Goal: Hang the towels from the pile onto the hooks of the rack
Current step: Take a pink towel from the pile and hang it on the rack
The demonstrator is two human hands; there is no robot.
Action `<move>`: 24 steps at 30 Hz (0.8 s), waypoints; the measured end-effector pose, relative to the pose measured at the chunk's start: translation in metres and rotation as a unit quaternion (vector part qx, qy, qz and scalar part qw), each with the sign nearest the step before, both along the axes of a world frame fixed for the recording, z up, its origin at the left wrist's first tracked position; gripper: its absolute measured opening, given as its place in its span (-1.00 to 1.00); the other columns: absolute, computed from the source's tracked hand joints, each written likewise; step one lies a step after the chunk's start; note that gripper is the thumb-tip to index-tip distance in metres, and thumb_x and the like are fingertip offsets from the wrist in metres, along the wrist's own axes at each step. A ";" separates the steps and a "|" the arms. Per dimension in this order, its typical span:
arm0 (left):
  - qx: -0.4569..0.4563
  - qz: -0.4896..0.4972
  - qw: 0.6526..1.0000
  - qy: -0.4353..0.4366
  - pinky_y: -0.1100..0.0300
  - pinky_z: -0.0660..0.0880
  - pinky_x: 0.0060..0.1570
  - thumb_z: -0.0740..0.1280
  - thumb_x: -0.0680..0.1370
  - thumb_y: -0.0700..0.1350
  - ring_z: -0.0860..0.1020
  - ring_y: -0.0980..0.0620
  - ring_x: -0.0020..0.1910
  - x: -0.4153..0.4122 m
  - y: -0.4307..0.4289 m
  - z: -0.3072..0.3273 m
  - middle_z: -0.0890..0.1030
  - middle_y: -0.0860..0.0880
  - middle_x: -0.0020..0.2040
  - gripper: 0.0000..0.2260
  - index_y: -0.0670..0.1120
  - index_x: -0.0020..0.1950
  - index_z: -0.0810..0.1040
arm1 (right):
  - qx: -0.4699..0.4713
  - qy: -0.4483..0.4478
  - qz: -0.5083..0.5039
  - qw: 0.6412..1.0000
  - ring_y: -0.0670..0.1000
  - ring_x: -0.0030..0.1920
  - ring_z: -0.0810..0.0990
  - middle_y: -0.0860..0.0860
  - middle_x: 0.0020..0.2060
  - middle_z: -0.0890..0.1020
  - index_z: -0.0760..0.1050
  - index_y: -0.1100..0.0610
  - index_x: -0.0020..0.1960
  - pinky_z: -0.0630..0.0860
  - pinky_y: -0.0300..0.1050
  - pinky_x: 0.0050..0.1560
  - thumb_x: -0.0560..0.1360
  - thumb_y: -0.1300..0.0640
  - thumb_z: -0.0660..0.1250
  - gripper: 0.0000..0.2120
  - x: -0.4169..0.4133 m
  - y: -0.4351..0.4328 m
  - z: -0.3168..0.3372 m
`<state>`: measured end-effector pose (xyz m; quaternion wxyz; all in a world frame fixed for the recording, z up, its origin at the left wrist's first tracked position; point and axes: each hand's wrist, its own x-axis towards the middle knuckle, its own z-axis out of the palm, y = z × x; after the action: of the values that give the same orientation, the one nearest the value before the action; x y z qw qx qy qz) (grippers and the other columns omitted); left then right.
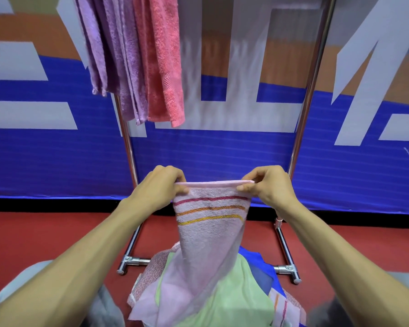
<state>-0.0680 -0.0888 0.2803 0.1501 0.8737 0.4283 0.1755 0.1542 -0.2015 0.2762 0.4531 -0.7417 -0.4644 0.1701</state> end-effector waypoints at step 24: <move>0.207 0.041 0.968 -0.134 0.04 0.50 -0.11 0.37 0.51 -0.09 0.57 -0.15 -0.13 -0.014 -0.009 0.224 0.64 -0.15 -0.20 -0.88 -0.12 -0.15 0.60 | 0.255 -0.118 -0.063 0.958 -0.20 -0.37 0.51 -0.06 -0.34 0.63 0.69 0.15 -0.11 0.40 -0.49 -0.36 0.39 0.19 0.51 -0.91 -0.029 -0.001 0.197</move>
<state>-0.0824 -0.0973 0.5045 0.0145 0.8358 0.3942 0.3819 0.1250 -0.2024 0.4734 0.5788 -0.6443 -0.4947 -0.0715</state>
